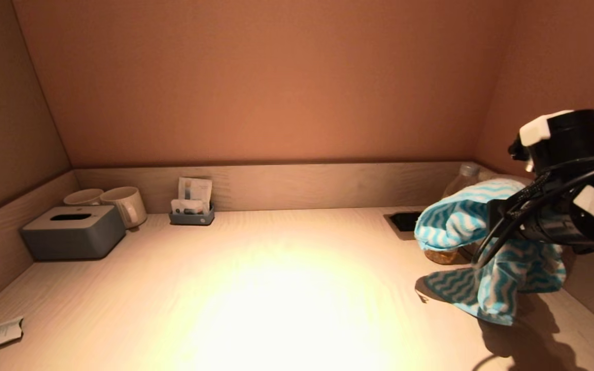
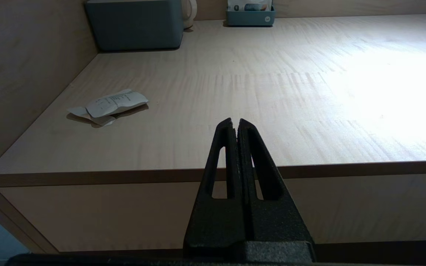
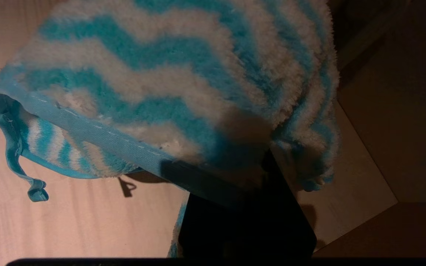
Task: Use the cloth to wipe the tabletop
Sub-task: Place the tablecloth
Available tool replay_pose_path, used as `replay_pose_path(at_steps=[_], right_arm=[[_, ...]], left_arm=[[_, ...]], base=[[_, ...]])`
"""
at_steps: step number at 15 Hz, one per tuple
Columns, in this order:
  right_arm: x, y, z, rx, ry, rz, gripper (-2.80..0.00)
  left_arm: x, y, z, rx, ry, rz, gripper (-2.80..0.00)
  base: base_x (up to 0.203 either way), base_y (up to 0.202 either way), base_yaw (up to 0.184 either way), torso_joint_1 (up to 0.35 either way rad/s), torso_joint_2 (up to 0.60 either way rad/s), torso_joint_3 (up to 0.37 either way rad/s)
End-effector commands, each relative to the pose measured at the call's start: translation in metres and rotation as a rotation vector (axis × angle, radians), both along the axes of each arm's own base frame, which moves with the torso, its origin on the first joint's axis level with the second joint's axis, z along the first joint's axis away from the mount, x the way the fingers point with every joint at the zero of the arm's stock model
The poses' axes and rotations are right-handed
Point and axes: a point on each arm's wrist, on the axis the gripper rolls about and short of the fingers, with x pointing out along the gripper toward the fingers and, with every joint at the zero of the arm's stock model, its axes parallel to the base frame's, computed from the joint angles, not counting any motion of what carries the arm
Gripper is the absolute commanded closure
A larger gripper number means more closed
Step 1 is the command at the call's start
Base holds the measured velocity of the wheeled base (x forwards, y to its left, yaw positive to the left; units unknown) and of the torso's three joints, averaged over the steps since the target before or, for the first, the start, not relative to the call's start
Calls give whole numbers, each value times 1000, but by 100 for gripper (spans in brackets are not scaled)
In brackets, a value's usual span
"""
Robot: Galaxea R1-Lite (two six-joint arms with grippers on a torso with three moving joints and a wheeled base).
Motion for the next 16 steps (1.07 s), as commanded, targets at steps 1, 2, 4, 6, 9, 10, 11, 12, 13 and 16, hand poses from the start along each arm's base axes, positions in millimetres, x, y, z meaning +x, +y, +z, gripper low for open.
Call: replay_pose_path(at_steps=[1, 2, 4, 6, 9, 10, 11, 12, 13, 16], right_arm=[[0, -14, -1, 3, 5, -56, 0], [6, -22, -6, 9, 23, -83, 0], [17, -37, -15, 21, 35, -128, 0], [29, -53, -23, 54, 24, -142, 0], [41, -76, -40, 90, 42, -176, 0], [44, -82, -45, 98, 40, -185, 0], [47, -87, -48, 101, 41, -196, 0], [47, -89, -51, 102, 38, -201, 0], [48, -89, -52, 101, 26, -201, 0], [49, -91, -54, 80, -38, -193, 0]], left_arm=[[0, 0, 0, 0, -1, 0, 0], [0, 0, 0, 0, -1, 0, 0], [0, 0, 0, 0, -1, 0, 0], [0, 0, 0, 0, -1, 0, 0], [0, 0, 0, 0, -1, 0, 0], [0, 0, 0, 0, -1, 0, 0], [0, 0, 0, 0, -1, 0, 0], [0, 0, 0, 0, -1, 0, 0], [0, 0, 0, 0, -1, 0, 0], [0, 0, 0, 0, -1, 0, 0]], base=[[0, 0, 0, 0, 0, 0], [0, 0, 0, 0, 0, 0], [0, 0, 0, 0, 0, 0], [0, 0, 0, 0, 0, 0], [0, 0, 0, 0, 0, 0], [0, 0, 0, 0, 0, 0], [0, 0, 0, 0, 0, 0], [0, 0, 0, 0, 0, 0], [0, 0, 0, 0, 0, 0], [0, 0, 0, 0, 0, 0]])
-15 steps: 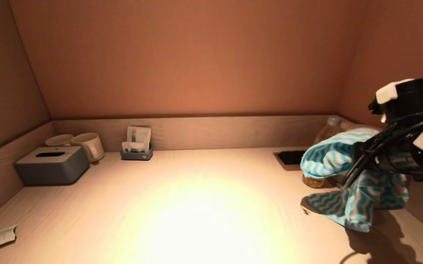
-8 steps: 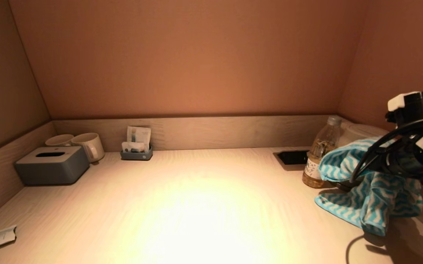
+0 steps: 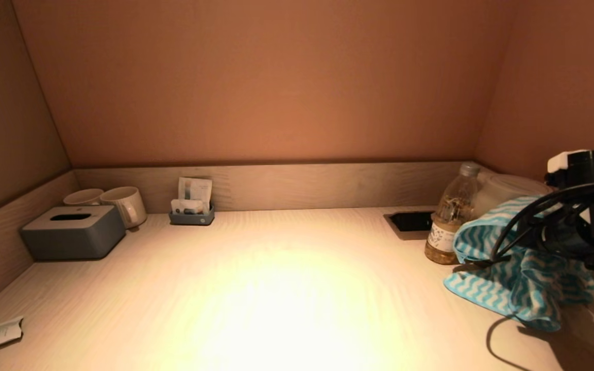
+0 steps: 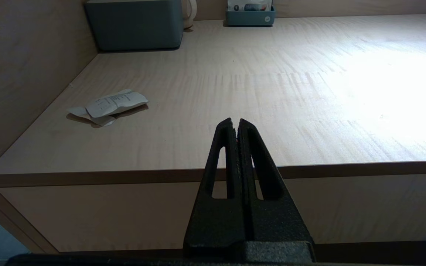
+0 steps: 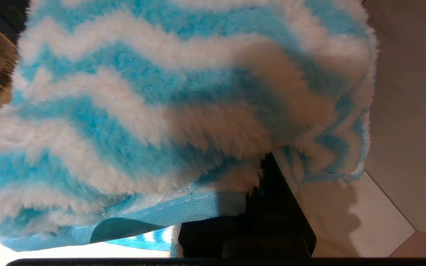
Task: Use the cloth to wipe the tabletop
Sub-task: Place the tablecloth
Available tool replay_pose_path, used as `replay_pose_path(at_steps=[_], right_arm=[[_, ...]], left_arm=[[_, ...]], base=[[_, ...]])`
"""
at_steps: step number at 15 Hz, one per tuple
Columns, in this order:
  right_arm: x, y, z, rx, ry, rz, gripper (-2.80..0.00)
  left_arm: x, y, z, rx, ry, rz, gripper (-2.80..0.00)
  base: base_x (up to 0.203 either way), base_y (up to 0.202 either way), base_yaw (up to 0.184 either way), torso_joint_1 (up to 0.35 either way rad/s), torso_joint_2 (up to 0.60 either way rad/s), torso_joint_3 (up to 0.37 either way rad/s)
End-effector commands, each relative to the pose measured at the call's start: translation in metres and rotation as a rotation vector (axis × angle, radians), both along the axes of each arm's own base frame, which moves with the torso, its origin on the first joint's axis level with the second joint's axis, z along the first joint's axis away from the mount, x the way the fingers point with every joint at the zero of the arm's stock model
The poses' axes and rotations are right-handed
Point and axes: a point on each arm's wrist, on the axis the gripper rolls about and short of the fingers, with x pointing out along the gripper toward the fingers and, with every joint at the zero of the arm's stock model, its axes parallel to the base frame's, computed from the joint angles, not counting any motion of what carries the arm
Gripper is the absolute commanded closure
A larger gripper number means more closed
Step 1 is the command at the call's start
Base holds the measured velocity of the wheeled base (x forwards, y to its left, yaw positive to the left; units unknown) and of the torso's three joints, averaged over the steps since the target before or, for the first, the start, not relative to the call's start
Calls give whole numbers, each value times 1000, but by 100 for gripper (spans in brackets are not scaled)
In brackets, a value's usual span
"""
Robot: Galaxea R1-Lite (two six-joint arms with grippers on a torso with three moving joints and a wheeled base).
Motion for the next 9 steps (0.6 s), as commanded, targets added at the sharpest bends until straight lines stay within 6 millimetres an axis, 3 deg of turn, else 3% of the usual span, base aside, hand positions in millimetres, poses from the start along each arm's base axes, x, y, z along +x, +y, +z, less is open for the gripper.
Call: replay_pose_path(at_steps=[1, 9], right_arm=[[5, -2, -1, -44, -85, 12, 0], [-1, -3, -11, -128, -101, 101, 0]], left_arm=[[0, 0, 0, -1, 0, 1, 0], [0, 0, 0, -1, 0, 1, 0]], base=[[0, 0, 0, 0, 0, 0], [0, 0, 0, 0, 0, 0]])
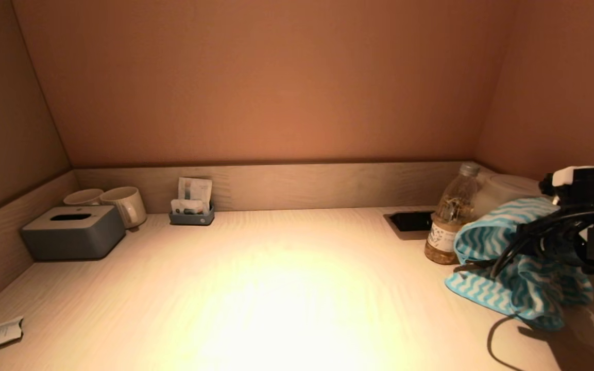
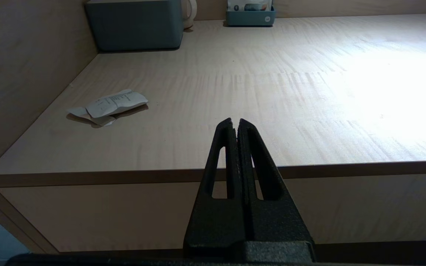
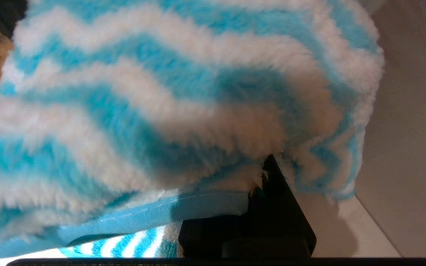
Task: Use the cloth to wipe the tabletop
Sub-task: Place the tablecloth
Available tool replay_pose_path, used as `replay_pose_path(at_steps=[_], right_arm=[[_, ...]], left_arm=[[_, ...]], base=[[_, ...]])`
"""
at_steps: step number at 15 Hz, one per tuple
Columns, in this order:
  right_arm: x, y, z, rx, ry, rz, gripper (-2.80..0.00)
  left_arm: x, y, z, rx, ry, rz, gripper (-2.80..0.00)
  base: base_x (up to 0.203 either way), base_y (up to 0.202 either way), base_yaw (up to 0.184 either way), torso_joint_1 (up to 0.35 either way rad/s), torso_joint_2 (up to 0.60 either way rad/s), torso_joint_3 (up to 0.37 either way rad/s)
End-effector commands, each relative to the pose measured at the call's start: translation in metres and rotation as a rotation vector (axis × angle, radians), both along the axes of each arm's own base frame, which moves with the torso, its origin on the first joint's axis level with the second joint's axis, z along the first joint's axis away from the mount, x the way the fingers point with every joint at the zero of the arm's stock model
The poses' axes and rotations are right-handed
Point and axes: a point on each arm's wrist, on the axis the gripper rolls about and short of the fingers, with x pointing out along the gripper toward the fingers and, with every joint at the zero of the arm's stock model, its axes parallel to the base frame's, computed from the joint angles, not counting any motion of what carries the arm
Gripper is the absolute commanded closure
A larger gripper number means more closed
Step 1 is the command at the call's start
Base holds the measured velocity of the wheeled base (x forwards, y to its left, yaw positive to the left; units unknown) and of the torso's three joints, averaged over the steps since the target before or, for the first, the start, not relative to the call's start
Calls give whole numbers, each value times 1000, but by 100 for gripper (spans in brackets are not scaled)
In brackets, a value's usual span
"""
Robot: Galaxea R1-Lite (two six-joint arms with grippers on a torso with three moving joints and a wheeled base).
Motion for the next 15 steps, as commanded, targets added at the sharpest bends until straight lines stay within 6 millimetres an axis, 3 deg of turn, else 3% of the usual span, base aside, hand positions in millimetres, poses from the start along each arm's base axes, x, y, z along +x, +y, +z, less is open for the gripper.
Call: replay_pose_path(at_steps=[1, 15], right_arm=[[0, 0, 4, -21, -31, 16, 0], [-6, -4, -4, -22, 11, 5, 0]], left_arm=[[0, 0, 0, 0, 0, 0, 0], [0, 0, 0, 0, 0, 0, 0]], base=[[0, 0, 0, 0, 0, 0], [0, 0, 0, 0, 0, 0]])
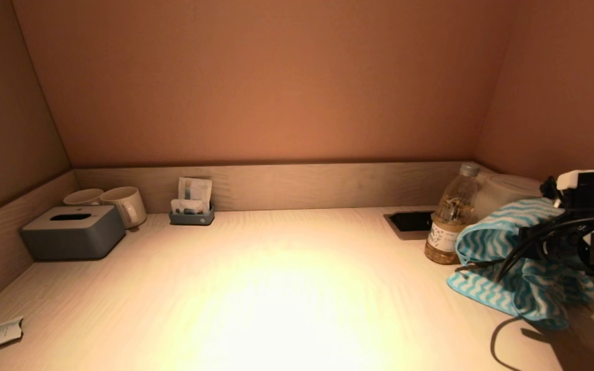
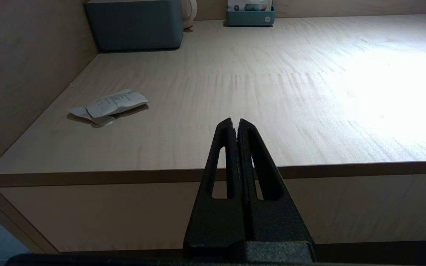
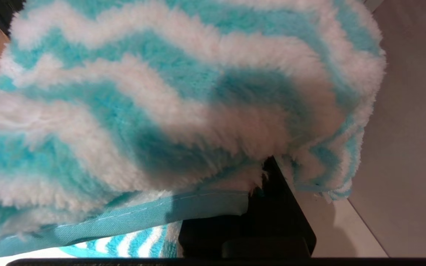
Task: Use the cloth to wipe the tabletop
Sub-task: Place the tablecloth
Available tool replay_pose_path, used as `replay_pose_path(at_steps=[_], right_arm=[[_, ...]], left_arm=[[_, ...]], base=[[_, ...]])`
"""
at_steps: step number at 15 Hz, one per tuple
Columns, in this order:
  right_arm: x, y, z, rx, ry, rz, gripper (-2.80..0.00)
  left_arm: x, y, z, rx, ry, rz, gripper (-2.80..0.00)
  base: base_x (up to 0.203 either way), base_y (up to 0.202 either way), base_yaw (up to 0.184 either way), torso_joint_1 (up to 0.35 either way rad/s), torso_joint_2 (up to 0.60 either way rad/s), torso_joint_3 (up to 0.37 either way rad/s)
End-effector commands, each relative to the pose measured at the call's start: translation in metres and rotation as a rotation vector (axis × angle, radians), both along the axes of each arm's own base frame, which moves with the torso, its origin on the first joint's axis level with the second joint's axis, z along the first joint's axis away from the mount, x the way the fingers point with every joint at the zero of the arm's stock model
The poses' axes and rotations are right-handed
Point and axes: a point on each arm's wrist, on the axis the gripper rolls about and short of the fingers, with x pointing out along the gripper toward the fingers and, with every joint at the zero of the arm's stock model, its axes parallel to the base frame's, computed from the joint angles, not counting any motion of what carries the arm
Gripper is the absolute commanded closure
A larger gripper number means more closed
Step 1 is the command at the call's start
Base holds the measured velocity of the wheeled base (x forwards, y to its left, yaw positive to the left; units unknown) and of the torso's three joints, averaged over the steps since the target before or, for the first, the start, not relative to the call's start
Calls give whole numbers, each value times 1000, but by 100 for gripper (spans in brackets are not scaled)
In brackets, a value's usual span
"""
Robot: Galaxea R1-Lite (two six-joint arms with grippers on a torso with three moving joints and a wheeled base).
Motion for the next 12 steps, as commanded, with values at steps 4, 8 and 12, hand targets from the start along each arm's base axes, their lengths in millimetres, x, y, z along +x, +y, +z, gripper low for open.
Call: replay_pose_path(at_steps=[4, 8, 12], right_arm=[[-6, 1, -4, -5, 23, 3, -280], [-10, 2, -7, -2, 31, 2, -280], [-21, 5, -6, -7, 39, 8, -280]], left_arm=[[0, 0, 0, -1, 0, 1, 0], [0, 0, 0, -1, 0, 1, 0], [0, 0, 0, -1, 0, 1, 0]], base=[[0, 0, 0, 0, 0, 0], [0, 0, 0, 0, 0, 0], [0, 0, 0, 0, 0, 0]])
